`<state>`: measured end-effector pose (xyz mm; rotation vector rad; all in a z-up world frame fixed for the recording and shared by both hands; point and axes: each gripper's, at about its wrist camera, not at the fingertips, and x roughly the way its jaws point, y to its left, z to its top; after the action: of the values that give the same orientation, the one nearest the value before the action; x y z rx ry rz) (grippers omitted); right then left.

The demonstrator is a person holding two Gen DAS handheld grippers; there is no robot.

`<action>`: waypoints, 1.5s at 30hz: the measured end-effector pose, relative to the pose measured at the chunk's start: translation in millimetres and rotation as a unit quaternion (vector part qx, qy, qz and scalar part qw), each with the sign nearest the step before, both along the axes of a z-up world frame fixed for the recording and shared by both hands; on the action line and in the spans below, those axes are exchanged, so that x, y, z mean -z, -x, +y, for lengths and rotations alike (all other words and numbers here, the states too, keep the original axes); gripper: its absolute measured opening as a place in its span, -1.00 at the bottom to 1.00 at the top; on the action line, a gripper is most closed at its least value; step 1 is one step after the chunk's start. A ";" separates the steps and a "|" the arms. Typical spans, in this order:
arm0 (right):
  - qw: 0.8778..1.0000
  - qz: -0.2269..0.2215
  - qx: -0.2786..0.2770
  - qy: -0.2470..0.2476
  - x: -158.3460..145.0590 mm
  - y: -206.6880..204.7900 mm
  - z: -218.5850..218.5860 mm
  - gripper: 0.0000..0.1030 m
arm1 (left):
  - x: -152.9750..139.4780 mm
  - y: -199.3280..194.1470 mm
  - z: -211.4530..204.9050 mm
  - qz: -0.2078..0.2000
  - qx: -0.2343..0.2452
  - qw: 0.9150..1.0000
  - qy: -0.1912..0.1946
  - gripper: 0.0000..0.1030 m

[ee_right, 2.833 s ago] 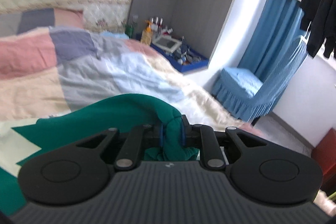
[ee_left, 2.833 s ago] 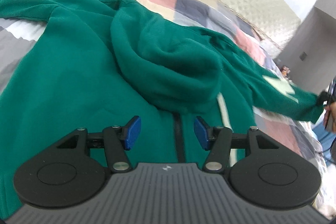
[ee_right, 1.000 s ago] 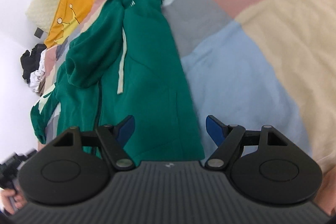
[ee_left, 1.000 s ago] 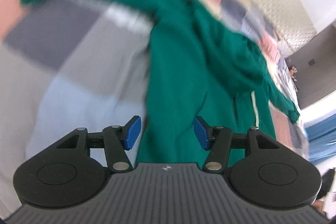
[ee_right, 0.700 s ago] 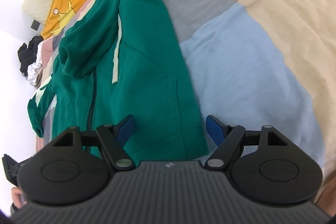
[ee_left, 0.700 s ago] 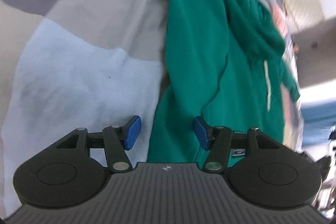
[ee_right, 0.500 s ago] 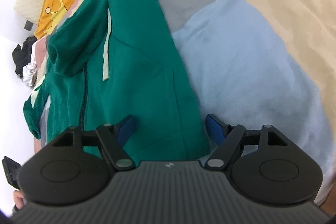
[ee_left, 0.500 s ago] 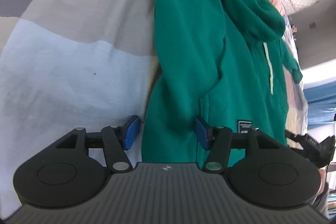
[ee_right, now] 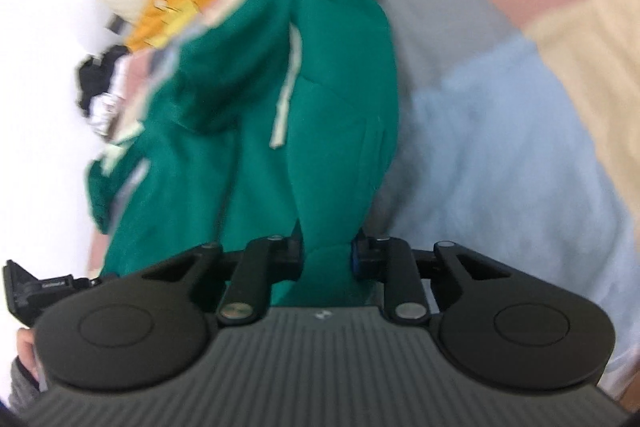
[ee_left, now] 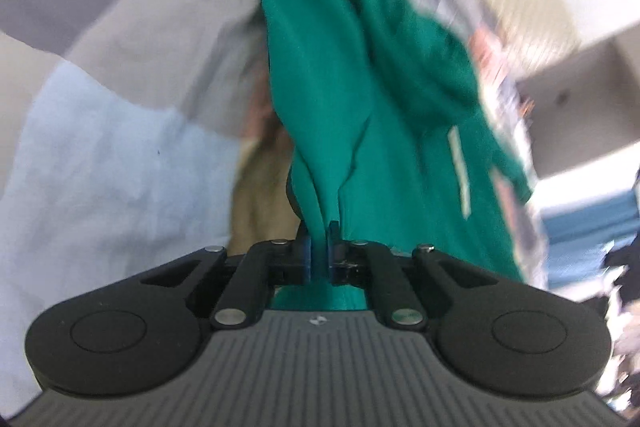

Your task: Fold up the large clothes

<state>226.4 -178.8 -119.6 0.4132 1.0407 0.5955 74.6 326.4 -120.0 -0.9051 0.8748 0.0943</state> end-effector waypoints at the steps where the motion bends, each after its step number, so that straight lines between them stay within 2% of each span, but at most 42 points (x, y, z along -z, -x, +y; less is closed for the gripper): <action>1: 1.000 -0.009 -0.002 -0.004 -8.7 2.9 -2.3 -0.58 | -9.8 8.0 1.6 -0.010 -0.009 1.000 0.004 -0.86; 5: 0.999 -0.032 -0.016 0.006 -39.4 14.8 -1.4 -0.61 | -38.0 36.4 4.8 -0.030 -0.043 0.999 0.011 -0.87; 8: 0.999 -0.033 -0.030 0.029 -48.3 22.6 0.6 -0.61 | -37.5 45.9 -0.2 -0.007 -0.050 0.999 0.006 -0.87; 10: 0.998 -0.021 -0.032 0.052 -39.7 21.8 2.8 -0.61 | -26.6 47.3 -7.0 0.021 -0.050 0.999 -0.003 -0.87; 13: 0.995 0.010 -0.033 0.097 -11.8 23.0 7.3 -0.60 | -3.8 42.7 -14.4 0.075 -0.044 0.996 -0.012 -0.87; 15: 0.993 0.036 -0.026 0.110 8.4 20.6 8.1 -0.61 | 5.9 34.9 -16.4 0.106 -0.040 0.993 -0.015 -0.87; 18: 0.992 0.042 -0.019 0.118 21.2 19.2 9.6 -0.60 | 7.2 27.2 -15.7 0.129 -0.033 0.991 -0.029 -0.85; 20: 0.992 0.039 -0.018 0.121 20.6 19.7 11.2 -0.60 | 6.1 23.6 -17.2 0.148 -0.034 0.988 -0.037 -0.85; 23: 0.992 0.039 -0.015 0.115 17.8 20.3 9.9 -0.55 | -0.7 18.2 -25.9 0.153 -0.025 0.986 -0.066 -0.81; 26: 0.993 0.029 -0.020 0.113 12.5 22.7 8.1 -0.45 | -11.9 11.5 -35.9 0.126 -0.009 0.989 -0.076 -0.73; 28: 0.994 0.019 -0.019 0.110 3.4 28.0 9.3 -0.28 | -22.4 9.8 -43.0 0.126 -0.007 0.987 -0.101 -0.47; 29: 0.993 0.015 -0.019 0.112 -0.4 29.2 8.3 -0.11 | -28.0 9.7 -46.8 0.125 -0.006 0.986 -0.112 -0.21; 30: 0.994 0.007 -0.020 0.111 -5.4 31.1 7.8 0.10 | -34.0 9.7 -50.8 0.121 -0.007 0.985 -0.123 -0.11; 32: 0.994 -0.008 -0.023 0.103 -14.7 35.1 6.6 0.31 | -46.9 8.9 -60.4 0.116 -0.003 0.983 -0.146 -0.06; 37: 0.995 -0.041 -0.024 0.085 -36.7 39.8 4.3 0.31 | -85.0 3.5 -93.5 0.077 0.013 0.976 -0.202 -0.04; 45: 0.986 -0.147 -0.012 0.080 -79.0 48.8 7.4 0.30 | -140.5 -8.5 -151.2 -0.025 0.030 0.963 -0.268 -0.04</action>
<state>177.7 -171.4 -40.6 0.1657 0.8038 0.5711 83.2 175.2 20.5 -0.3712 0.7747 0.2429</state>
